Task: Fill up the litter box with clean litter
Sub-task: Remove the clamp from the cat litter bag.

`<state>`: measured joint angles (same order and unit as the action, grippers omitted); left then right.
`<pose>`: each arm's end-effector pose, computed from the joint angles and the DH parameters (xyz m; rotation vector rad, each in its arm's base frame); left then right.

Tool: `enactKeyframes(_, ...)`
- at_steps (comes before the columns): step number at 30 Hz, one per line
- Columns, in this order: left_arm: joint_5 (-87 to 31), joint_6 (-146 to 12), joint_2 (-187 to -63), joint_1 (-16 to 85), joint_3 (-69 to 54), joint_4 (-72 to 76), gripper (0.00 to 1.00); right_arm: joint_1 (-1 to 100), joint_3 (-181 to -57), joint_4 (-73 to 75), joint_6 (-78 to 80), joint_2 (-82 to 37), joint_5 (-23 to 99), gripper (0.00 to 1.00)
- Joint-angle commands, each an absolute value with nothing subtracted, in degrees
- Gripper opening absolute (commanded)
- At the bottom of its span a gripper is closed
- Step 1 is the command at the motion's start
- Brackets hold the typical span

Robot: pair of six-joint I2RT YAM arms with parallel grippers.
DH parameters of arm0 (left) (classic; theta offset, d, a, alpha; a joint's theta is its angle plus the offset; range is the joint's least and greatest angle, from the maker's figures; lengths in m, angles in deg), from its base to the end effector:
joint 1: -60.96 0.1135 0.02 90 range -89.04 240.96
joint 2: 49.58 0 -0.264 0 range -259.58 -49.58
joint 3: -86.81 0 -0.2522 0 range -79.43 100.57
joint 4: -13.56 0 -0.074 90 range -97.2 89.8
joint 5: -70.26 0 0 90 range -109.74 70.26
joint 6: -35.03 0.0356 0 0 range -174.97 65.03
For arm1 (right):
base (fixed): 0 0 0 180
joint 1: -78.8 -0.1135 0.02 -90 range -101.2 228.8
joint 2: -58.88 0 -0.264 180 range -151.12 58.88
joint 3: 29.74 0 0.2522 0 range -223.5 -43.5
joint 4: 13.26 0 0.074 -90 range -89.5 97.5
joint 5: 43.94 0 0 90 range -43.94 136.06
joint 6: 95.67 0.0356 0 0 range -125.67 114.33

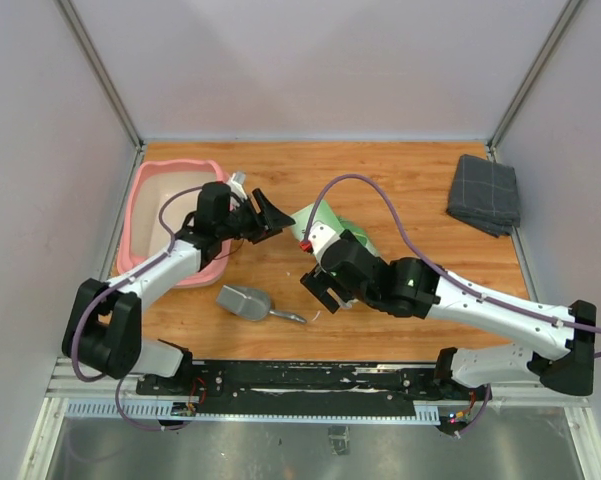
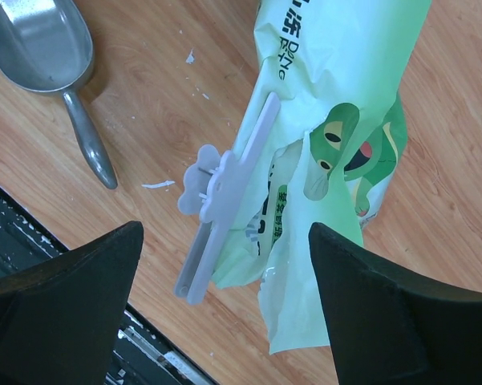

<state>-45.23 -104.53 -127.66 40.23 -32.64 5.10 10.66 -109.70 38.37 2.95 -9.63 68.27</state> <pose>0.2764 -0.1210 0.2493 -0.2441 2.1874 -1.1871 0.1064 0.2290 0.3402 -0.9255 2.0259 0.2983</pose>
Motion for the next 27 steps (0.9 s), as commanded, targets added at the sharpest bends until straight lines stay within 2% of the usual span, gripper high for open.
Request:
enactKeyframes(1,-47.1,-110.3,-131.6,40.0,-34.5,12.6,0.64,9.1,-111.5,38.5,2.6,-10.5,70.5,0.87)
enactKeyframes(6,-46.6,-113.9,-134.4,38.7,-33.9,15.1,0.60,8.1,-111.8,38.6,2.3,-11.6,71.2,0.89)
enactKeyframes(8,-46.3,-115.0,-134.5,38.2,-33.6,15.7,0.54,7.8,-112.0,38.6,2.3,-12.0,71.2,0.89)
enactKeyframes(11,-47.3,-116.8,-133.9,38.1,-34.1,17.3,0.39,7.4,-112.4,38.6,2.2,-12.7,71.2,0.89)
enactKeyframes(12,-48.1,-118.1,-133.1,38.1,-35.1,18.2,0.28,6.8,-112.8,38.6,2.1,-13.4,73.4,0.89)
enactKeyframes(14,-48.0,-119.1,-132.2,38.1,-36.1,18.4,0.22,5.9,-113.1,38.8,2.0,-14.1,74.2,0.89)
enactKeyframes(18,-47.7,-120.5,-129.9,38.1,-38.0,18.9,0.00,4.4,-114.0,39.2,2.0,-15.7,76.0,0.88)
enactKeyframes(27,-44.8,-126.4,-116.5,38.0,-43.6,20.1,0.00,1.6,-114.6,39.4,1.4,-18.3,79.4,0.85)
